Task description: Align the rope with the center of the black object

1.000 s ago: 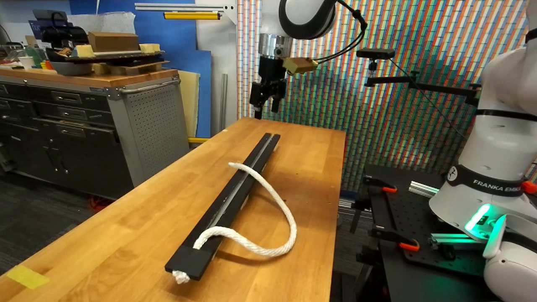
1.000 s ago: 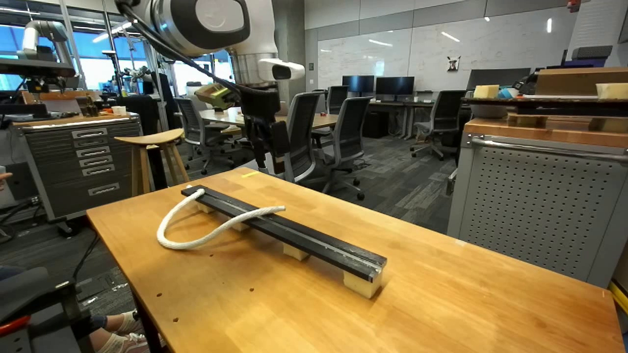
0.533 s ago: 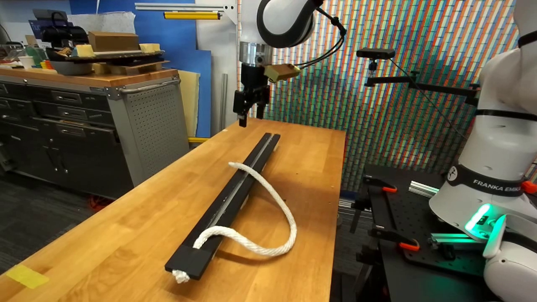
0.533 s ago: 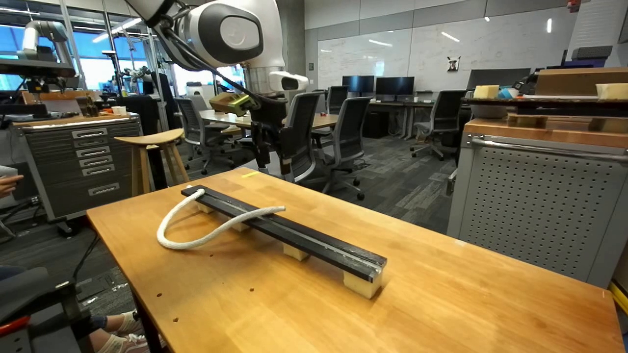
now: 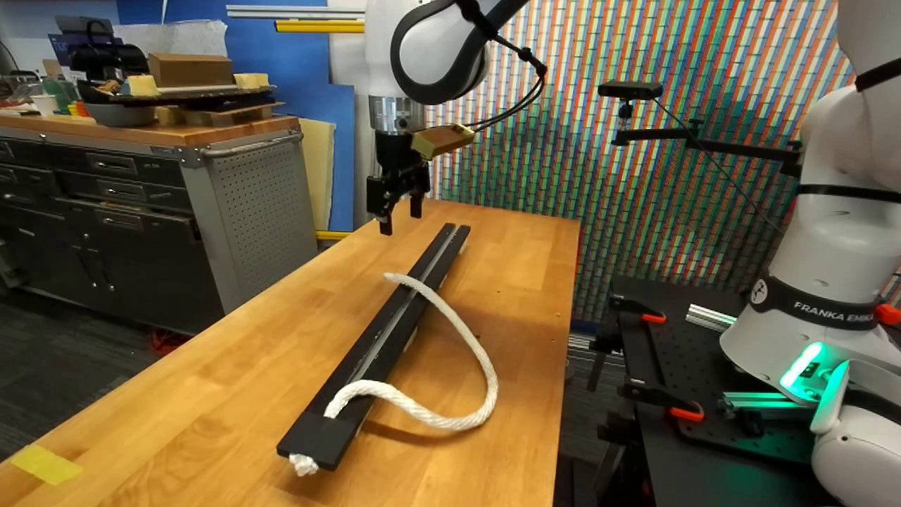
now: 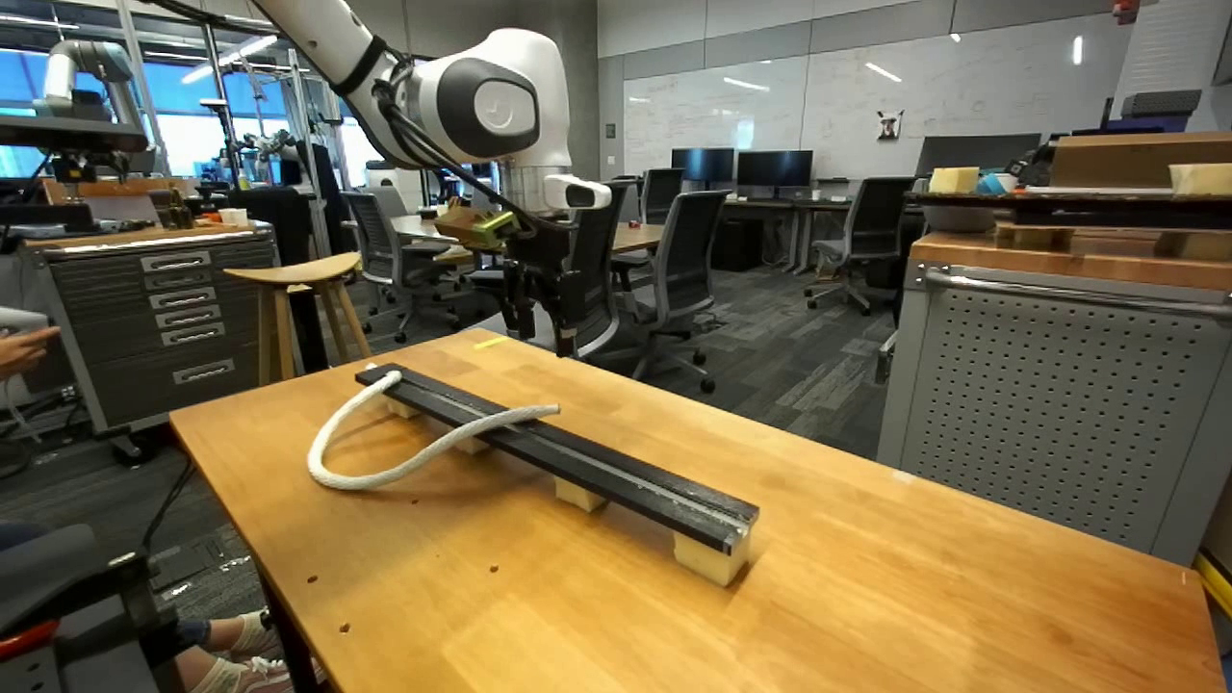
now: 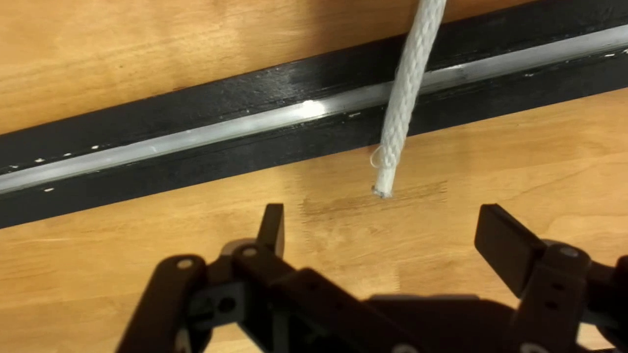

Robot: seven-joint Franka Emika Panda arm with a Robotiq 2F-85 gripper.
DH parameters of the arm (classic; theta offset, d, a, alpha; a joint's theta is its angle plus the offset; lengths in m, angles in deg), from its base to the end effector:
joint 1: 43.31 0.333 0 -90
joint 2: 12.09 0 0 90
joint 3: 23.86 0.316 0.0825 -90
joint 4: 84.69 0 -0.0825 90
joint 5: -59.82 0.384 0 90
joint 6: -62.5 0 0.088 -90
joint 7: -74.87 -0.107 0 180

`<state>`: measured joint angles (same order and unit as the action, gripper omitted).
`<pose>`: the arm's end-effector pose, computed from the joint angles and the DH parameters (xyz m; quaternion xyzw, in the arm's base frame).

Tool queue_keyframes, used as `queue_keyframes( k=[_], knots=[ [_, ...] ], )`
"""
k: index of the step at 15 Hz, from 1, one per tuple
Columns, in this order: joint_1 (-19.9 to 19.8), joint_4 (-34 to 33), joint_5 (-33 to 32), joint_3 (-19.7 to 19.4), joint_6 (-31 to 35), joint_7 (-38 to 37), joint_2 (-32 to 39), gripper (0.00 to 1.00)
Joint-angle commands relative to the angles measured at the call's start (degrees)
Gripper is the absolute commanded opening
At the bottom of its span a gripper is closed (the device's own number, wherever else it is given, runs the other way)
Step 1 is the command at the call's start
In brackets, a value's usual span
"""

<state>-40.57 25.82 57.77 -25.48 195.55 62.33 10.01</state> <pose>0.6225 0.0123 0.2893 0.9961 -0.0863 0.0060 0.0178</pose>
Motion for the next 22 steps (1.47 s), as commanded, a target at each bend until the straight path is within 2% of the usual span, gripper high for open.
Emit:
queue_keyframes(
  k=[1, 6, 13, 22],
  knots=[
    [0.27, -1.18, 0.04, -0.04, -0.50, 0.05, 0.91, 1.00],
    [0.72, -2.45, -0.17, -0.05, -1.15, -0.30, 1.03, 1.00],
    [1.56, -7.89, -1.31, -1.54, -11.10, -6.48, 5.26, 1.00],
    [0.80, -8.15, 0.29, -0.31, -5.63, -2.54, 12.25, 1.00]
  ],
)
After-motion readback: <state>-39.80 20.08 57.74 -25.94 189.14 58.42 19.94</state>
